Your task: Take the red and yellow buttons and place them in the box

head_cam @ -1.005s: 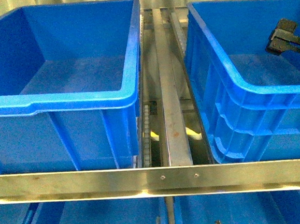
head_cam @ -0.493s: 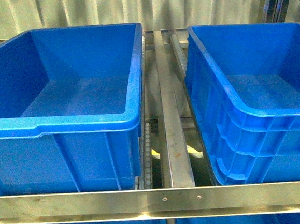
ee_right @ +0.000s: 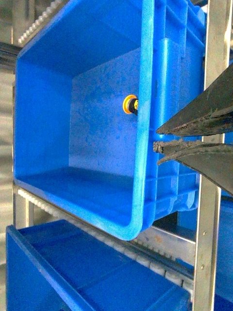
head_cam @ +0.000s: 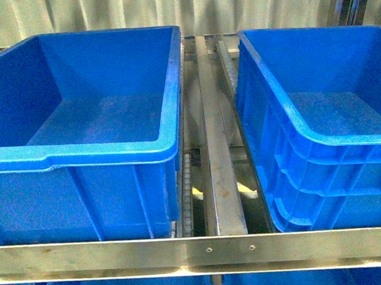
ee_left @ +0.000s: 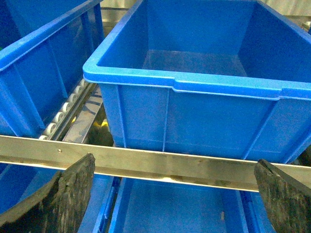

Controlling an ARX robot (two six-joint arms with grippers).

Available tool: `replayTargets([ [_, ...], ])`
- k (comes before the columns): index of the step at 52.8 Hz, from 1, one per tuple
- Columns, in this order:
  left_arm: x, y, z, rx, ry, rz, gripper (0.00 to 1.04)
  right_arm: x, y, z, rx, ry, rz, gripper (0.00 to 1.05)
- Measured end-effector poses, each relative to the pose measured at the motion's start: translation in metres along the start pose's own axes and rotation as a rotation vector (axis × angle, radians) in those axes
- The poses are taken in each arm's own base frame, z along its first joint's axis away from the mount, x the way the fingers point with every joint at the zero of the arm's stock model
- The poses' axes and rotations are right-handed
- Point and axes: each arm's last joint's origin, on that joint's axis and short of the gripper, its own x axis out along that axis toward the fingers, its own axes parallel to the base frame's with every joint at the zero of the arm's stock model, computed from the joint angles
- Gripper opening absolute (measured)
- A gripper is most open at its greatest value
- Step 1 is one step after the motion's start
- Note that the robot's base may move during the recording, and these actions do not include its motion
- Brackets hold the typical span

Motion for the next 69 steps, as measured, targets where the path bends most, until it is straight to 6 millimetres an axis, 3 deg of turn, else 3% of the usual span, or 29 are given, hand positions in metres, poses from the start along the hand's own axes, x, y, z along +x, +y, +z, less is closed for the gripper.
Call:
replayTargets([
  [38,0.000,0.000,0.000,0.000,0.000,0.000,0.97,-0.024,-0.045,-0.034,0.005,-0.008,-0.004,0.04],
  [69,0.000,0.000,0.000,0.000,0.000,0.000,0.97,-0.039,-0.046,-0.042,0.005,-0.004,-0.014,0.04],
])
